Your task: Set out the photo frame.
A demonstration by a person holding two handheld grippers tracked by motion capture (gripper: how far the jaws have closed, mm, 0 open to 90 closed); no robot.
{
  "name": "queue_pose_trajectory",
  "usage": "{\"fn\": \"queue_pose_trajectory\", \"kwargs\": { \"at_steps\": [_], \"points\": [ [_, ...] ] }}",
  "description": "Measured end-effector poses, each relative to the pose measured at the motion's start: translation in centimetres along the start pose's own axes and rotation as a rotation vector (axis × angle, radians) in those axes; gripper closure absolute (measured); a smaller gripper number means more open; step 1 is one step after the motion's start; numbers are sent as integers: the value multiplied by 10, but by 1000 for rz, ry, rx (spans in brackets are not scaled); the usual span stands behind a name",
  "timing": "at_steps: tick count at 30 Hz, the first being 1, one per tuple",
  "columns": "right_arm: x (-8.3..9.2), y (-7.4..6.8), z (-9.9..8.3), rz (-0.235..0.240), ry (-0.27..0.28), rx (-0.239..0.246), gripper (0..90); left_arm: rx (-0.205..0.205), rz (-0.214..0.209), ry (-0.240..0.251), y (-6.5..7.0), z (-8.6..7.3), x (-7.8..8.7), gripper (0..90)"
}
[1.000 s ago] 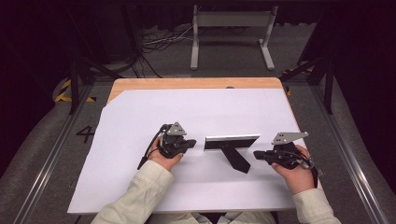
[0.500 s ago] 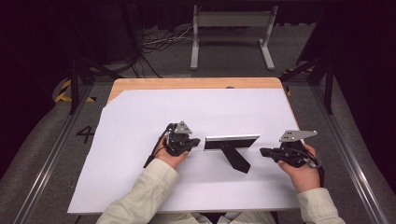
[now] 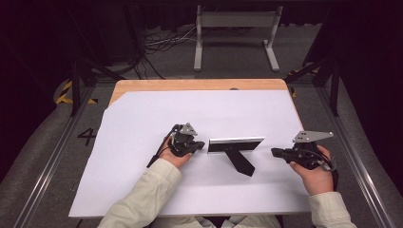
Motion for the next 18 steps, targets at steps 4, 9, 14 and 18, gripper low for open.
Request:
{"fn": "queue_pose_trajectory", "kwargs": {
  "at_steps": [4, 9, 14, 18],
  "points": [
    [0, 0, 0, 2, -1, 0, 900, 18, 10, -46, 0, 0, -6, 900],
    [0, 0, 0, 5, -4, -4, 900, 10, -8, -53, 2, 0, -8, 900],
    [2, 0, 1, 6, 2, -8, 900, -14, -24, -63, 4, 0, -9, 900],
    [6, 0, 2, 8, 11, -7, 900, -43, -29, -75, 8, 2, -11, 900]
  ]
}}
Point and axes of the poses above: each handheld gripper's, and its own axes: x roughly backward along the jaws, z roughly out of its top, y roughly to its right, the point moved 3 cm from there along -x, roughly forward along the jaws, and after that the axes turned 14 degrees about -z, right-handed, at the moved point
